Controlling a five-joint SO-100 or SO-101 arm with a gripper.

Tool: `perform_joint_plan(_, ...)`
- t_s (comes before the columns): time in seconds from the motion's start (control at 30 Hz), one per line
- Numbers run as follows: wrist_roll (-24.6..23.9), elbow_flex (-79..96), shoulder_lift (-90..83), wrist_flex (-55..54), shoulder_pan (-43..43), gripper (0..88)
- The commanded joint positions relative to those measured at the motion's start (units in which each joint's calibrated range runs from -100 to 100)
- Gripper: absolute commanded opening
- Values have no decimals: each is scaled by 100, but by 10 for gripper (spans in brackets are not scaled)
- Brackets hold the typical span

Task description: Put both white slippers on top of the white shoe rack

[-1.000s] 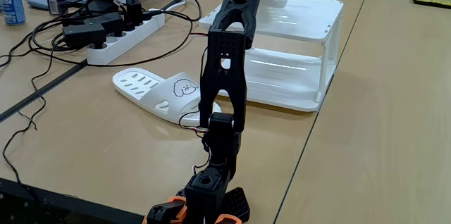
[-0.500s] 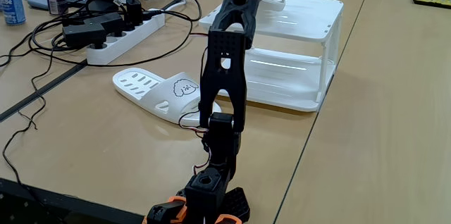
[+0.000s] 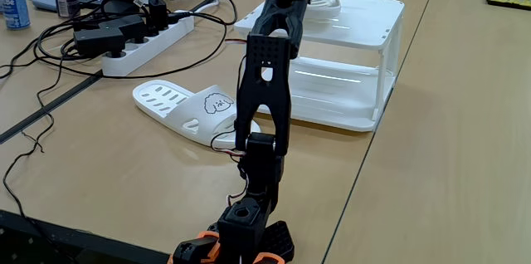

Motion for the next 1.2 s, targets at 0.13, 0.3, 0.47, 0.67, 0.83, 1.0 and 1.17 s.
perform_joint_plan(0.13,42,-387,-117,-95,-77,152)
perform_joint_plan(0.3,42,-360,-126,-86,-414,152)
perform_joint_plan(0.47,42,-360,-109,-86,-751,152)
perform_joint_plan(0.67,42,-342,-92,-77,-941,152)
perform_joint_plan(0.83,42,-188,-126,-77,-998,152)
perform_joint_plan(1.0,42,-161,-109,-86,-965,148)
perform_joint_plan(1.17,42,110,-126,-69,-842,147)
